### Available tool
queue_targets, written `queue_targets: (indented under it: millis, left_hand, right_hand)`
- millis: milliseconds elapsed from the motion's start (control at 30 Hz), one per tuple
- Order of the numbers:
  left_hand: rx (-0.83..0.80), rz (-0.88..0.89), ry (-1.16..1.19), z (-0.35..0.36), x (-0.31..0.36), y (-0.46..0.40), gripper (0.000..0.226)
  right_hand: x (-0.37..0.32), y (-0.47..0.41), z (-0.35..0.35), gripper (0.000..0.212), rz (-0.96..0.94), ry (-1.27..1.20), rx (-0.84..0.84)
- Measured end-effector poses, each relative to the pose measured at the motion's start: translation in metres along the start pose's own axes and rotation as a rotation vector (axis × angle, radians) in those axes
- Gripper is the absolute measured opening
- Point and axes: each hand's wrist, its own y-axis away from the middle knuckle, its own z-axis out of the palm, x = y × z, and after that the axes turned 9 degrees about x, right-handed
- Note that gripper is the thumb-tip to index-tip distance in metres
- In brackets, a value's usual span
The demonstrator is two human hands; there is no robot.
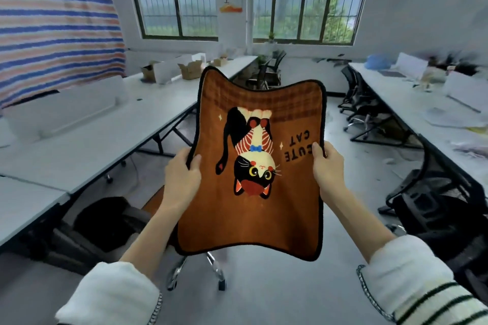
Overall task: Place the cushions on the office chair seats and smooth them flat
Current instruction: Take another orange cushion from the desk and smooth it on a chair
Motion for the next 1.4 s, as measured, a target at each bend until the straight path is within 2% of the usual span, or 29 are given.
queue_targets:
  millis: [233, 333, 433, 667, 800, 933, 1000, 1133, 1267, 1400]
  left_hand:
    - [-0.070, -0.022, -0.004, 0.214, 0.023, -0.130, 0.031]
    - [-0.094, -0.038, -0.017, 0.262, 0.031, -0.173, 0.033]
    - [-0.058, -0.051, -0.037, 0.331, 0.033, -0.236, 0.035]
    - [-0.050, -0.024, -0.011, 0.469, 0.004, -0.374, 0.013]
    - [-0.066, -0.055, -0.030, 0.558, -0.020, -0.478, 0.030]
    - [-0.114, -0.055, -0.012, 0.659, -0.027, -0.575, 0.028]
    - [-0.162, -0.046, -0.002, 0.683, -0.020, -0.598, 0.027]
    - [-0.251, -0.062, -0.010, 0.781, -0.033, -0.677, 0.021]
    - [-0.249, -0.084, -0.041, 0.880, -0.048, -0.748, 0.025]
    - [-0.216, -0.140, -0.064, 0.962, -0.047, -0.823, 0.018]
  right_hand:
    - [0.034, -0.248, 0.016, 0.025, -0.049, 0.045, 0.017]
    - [0.045, -0.315, 0.030, 0.025, -0.041, 0.078, 0.024]
    - [0.057, -0.404, 0.062, 0.025, -0.014, 0.068, -0.009]
    - [0.091, -0.585, 0.150, 0.025, -0.009, 0.037, -0.035]
    - [0.107, -0.703, 0.219, 0.023, 0.027, 0.050, -0.063]
    - [0.121, -0.818, 0.266, 0.024, 0.051, 0.081, -0.055]
    - [0.121, -0.847, 0.277, 0.023, 0.048, 0.086, -0.061]
    - [0.145, -0.960, 0.315, 0.021, 0.062, 0.096, -0.039]
    - [0.174, -1.074, 0.358, 0.020, 0.085, 0.090, -0.091]
    - [0.186, -1.189, 0.401, 0.019, 0.122, 0.093, -0.140]
